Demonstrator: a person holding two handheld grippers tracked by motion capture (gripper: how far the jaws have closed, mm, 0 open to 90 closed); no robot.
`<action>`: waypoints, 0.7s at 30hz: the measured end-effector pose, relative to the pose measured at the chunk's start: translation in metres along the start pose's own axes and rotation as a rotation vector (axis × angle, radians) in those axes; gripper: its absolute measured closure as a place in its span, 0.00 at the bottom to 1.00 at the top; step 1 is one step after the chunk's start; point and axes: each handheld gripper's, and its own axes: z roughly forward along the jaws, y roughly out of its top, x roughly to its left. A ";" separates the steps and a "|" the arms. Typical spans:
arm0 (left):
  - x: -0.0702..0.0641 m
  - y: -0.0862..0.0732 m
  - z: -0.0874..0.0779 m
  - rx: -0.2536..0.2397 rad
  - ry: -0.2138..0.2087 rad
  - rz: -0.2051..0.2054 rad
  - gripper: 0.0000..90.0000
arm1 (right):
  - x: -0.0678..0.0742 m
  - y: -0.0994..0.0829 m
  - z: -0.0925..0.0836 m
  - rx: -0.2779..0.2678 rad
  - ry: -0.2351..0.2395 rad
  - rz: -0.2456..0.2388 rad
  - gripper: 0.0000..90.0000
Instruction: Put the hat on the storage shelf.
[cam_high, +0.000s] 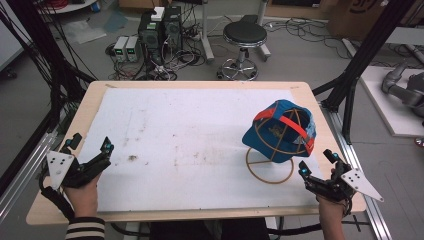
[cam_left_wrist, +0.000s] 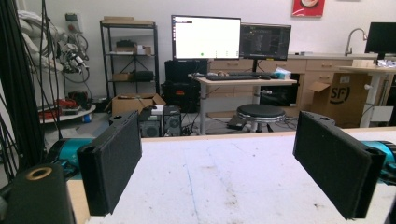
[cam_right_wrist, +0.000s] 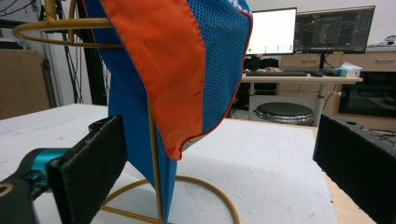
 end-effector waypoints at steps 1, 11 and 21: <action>0.001 0.000 0.000 0.002 0.000 -0.001 0.18 | 0.000 0.000 0.000 -0.001 -0.001 0.006 0.03; 0.006 -0.001 -0.004 0.001 0.016 -0.008 0.18 | 0.003 0.004 -0.001 -0.017 0.002 0.006 0.03; 0.007 -0.001 -0.007 -0.001 0.018 -0.007 0.18 | 0.003 0.004 0.002 -0.018 0.011 -0.001 0.03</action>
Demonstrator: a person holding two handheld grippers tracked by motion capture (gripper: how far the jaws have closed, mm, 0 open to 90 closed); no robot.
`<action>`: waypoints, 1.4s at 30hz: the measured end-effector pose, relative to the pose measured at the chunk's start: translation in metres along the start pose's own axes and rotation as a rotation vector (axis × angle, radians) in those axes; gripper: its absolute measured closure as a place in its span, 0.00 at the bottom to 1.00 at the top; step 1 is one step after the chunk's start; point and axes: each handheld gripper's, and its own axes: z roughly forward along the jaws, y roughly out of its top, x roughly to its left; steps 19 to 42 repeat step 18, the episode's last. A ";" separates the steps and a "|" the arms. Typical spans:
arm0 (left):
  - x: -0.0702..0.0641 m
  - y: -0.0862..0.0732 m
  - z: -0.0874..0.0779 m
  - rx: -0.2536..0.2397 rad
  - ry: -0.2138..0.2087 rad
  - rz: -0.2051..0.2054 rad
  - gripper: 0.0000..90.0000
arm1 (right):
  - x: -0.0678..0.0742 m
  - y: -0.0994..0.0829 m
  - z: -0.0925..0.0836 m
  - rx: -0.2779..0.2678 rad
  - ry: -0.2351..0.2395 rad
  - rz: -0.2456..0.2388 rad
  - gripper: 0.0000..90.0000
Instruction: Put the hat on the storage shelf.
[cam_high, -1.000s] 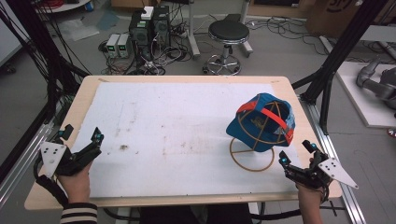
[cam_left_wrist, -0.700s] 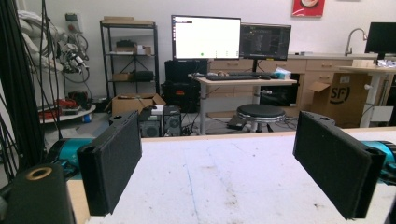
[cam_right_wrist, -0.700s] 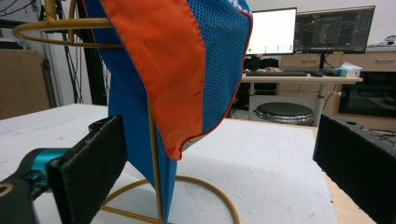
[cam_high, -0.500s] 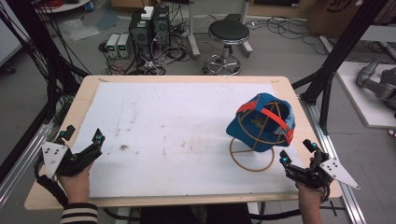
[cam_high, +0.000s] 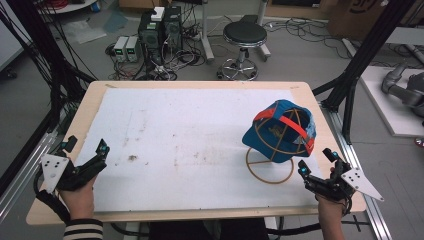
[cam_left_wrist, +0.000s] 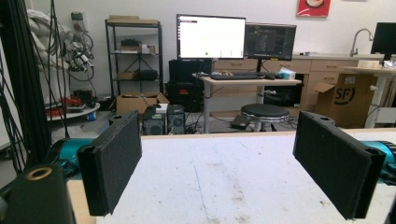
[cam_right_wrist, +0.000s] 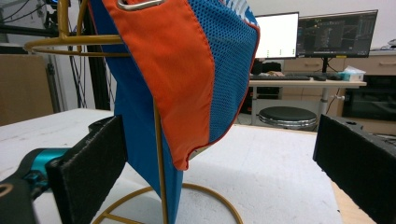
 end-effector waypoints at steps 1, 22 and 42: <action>0.000 0.000 0.000 0.002 0.000 0.002 0.18 | 0.000 0.000 0.000 0.000 0.000 0.000 0.03; 0.000 -0.002 0.001 0.013 -0.004 0.002 0.18 | 0.002 0.005 0.001 -0.008 0.003 0.005 0.03; 0.000 -0.002 0.001 0.013 -0.004 0.002 0.18 | 0.002 0.005 0.001 -0.008 0.003 0.005 0.03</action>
